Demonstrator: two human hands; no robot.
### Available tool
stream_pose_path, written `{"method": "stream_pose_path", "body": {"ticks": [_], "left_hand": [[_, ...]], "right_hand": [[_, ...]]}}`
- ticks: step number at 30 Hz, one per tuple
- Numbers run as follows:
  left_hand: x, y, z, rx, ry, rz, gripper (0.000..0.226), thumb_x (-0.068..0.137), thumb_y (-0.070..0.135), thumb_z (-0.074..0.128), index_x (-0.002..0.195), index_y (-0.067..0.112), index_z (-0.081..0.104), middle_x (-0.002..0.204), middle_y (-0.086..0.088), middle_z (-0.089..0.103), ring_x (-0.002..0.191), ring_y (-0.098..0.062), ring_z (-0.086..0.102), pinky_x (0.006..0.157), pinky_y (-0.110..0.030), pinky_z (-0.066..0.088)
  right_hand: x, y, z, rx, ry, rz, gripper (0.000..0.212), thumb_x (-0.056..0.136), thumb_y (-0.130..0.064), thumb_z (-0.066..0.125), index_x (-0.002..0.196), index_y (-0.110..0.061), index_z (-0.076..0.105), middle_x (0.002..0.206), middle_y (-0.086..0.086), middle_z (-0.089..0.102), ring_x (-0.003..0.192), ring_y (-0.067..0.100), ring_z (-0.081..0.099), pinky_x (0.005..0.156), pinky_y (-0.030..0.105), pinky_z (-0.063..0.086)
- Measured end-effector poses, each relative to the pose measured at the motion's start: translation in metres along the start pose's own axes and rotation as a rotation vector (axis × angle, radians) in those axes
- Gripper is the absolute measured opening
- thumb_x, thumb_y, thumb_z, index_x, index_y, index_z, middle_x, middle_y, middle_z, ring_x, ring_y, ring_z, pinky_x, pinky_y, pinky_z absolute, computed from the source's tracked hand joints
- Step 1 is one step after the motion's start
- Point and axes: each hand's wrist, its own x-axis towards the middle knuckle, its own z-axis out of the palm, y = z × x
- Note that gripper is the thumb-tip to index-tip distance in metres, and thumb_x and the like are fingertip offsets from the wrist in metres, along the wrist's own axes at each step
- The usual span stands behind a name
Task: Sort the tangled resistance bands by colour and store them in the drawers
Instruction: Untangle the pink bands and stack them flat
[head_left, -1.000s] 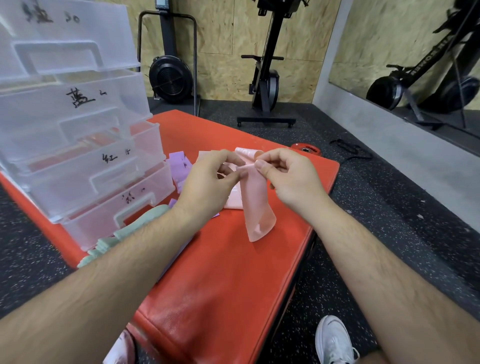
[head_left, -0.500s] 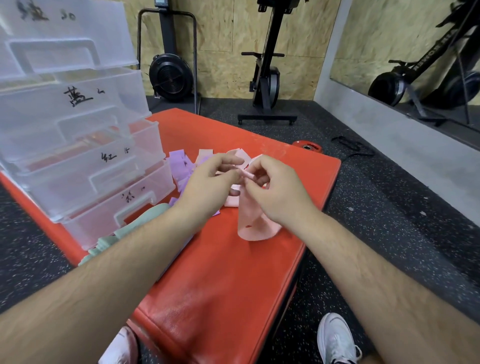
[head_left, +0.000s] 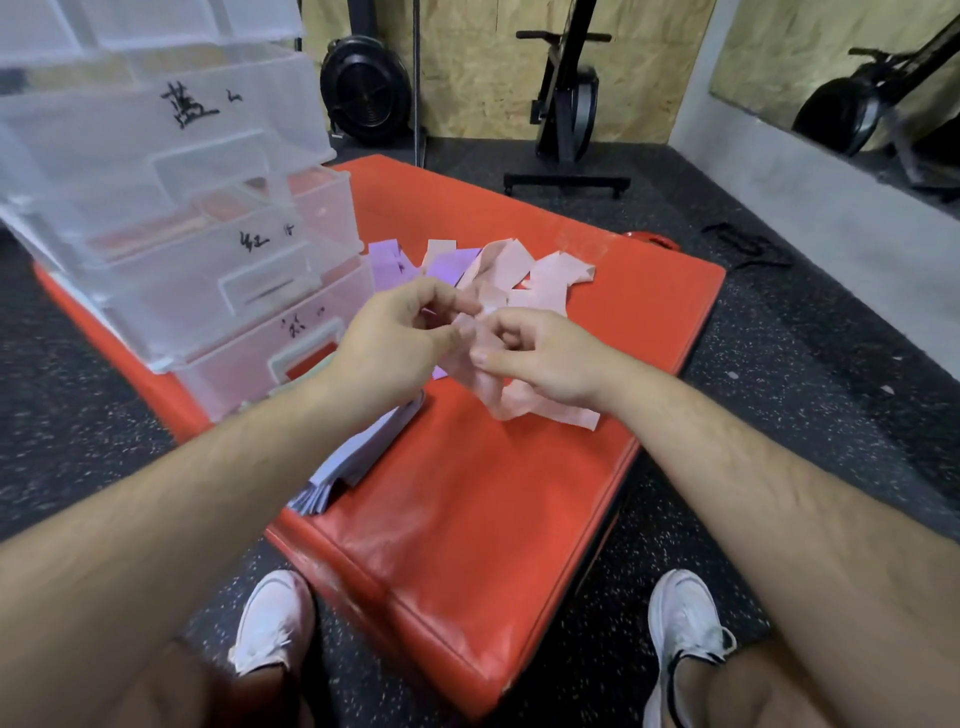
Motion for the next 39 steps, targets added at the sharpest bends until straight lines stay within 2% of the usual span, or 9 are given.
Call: {"method": "stream_pose_path", "body": {"ticks": [3, 6, 8, 12, 16, 20, 28, 36, 39], "left_hand": [[-0.002, -0.007, -0.010, -0.007, 0.086, -0.031, 0.015, 0.089, 0.010, 0.069, 0.086, 0.025, 0.071, 0.076, 0.001, 0.065, 0.064, -0.013, 0.058, 0.066, -0.034, 0.049], [-0.003, -0.016, -0.021, -0.011, 0.162, -0.093, 0.017, 0.088, 0.006, 0.069, 0.085, 0.023, 0.070, 0.077, 0.000, 0.063, 0.066, -0.013, 0.054, 0.064, -0.025, 0.048], [-0.001, -0.026, -0.030, -0.020, 0.194, -0.160, 0.017, 0.088, 0.004, 0.068, 0.085, 0.021, 0.070, 0.078, -0.002, 0.062, 0.066, -0.014, 0.053, 0.060, -0.020, 0.047], [-0.001, -0.044, -0.047, -0.052, 0.221, -0.251, 0.020, 0.088, 0.000, 0.067, 0.084, 0.019, 0.069, 0.085, -0.005, 0.066, 0.077, -0.021, 0.061, 0.076, -0.036, 0.056], [-0.003, -0.053, -0.057, -0.012, 0.228, -0.290, 0.022, 0.088, -0.003, 0.065, 0.082, 0.019, 0.067, 0.082, -0.005, 0.063, 0.075, -0.021, 0.059, 0.073, -0.034, 0.054], [-0.010, -0.058, -0.062, 0.095, 0.130, -0.314, 0.022, 0.084, -0.004, 0.066, 0.081, 0.017, 0.069, 0.069, -0.001, 0.054, 0.068, -0.019, 0.047, 0.065, -0.031, 0.041], [-0.032, -0.050, -0.031, 0.602, -0.019, -0.149, 0.013, 0.088, 0.012, 0.066, 0.085, 0.024, 0.071, 0.077, 0.010, 0.064, 0.069, -0.008, 0.060, 0.058, -0.011, 0.038], [-0.035, -0.061, -0.014, 0.822, -0.010, 0.080, 0.023, 0.084, -0.001, 0.057, 0.095, 0.010, 0.075, 0.083, 0.001, 0.053, 0.075, -0.018, 0.049, 0.069, -0.023, 0.032], [-0.034, -0.064, -0.012, 0.870, -0.031, 0.112, 0.021, 0.084, -0.002, 0.058, 0.092, 0.006, 0.075, 0.083, -0.005, 0.055, 0.084, -0.030, 0.057, 0.072, -0.029, 0.042]], "right_hand": [[0.002, 0.001, 0.000, -0.051, -0.051, 0.011, 0.040, 0.092, -0.024, 0.073, 0.078, 0.005, 0.049, 0.069, 0.007, 0.042, 0.066, 0.018, 0.038, 0.061, 0.035, 0.031], [-0.002, 0.005, -0.012, -0.150, -0.132, 0.117, 0.038, 0.086, -0.027, 0.080, 0.066, -0.013, 0.051, 0.062, -0.007, 0.040, 0.059, 0.008, 0.037, 0.056, 0.026, 0.031], [-0.006, 0.014, -0.022, -0.209, -0.191, 0.192, 0.028, 0.082, -0.029, 0.083, 0.077, -0.010, 0.063, 0.067, -0.008, 0.053, 0.064, 0.007, 0.048, 0.064, 0.027, 0.039], [-0.024, 0.025, -0.048, -0.221, -0.251, 0.336, 0.015, 0.082, -0.024, 0.082, 0.088, -0.017, 0.070, 0.073, -0.008, 0.072, 0.063, 0.006, 0.065, 0.068, 0.028, 0.051], [-0.043, 0.043, -0.073, -0.265, -0.264, 0.446, 0.015, 0.083, -0.024, 0.081, 0.092, -0.016, 0.073, 0.079, -0.009, 0.074, 0.068, 0.002, 0.066, 0.065, 0.016, 0.046], [-0.051, 0.068, -0.085, -0.155, -0.299, 0.570, 0.014, 0.089, -0.006, 0.073, 0.101, -0.003, 0.068, 0.084, 0.007, 0.071, 0.072, 0.015, 0.066, 0.076, 0.030, 0.056], [-0.058, 0.082, -0.081, -0.213, -0.269, 0.609, 0.014, 0.093, -0.009, 0.069, 0.107, -0.008, 0.067, 0.090, 0.003, 0.075, 0.082, 0.015, 0.071, 0.080, 0.034, 0.057], [-0.060, 0.083, -0.070, -0.445, -0.040, 0.552, 0.005, 0.095, -0.017, 0.063, 0.096, -0.015, 0.068, 0.085, 0.006, 0.074, 0.062, 0.014, 0.059, 0.055, 0.029, 0.048], [-0.063, 0.087, -0.073, -0.509, 0.028, 0.550, 0.002, 0.092, -0.018, 0.066, 0.093, -0.018, 0.067, 0.085, 0.003, 0.072, 0.061, 0.015, 0.058, 0.055, 0.029, 0.045]]}}
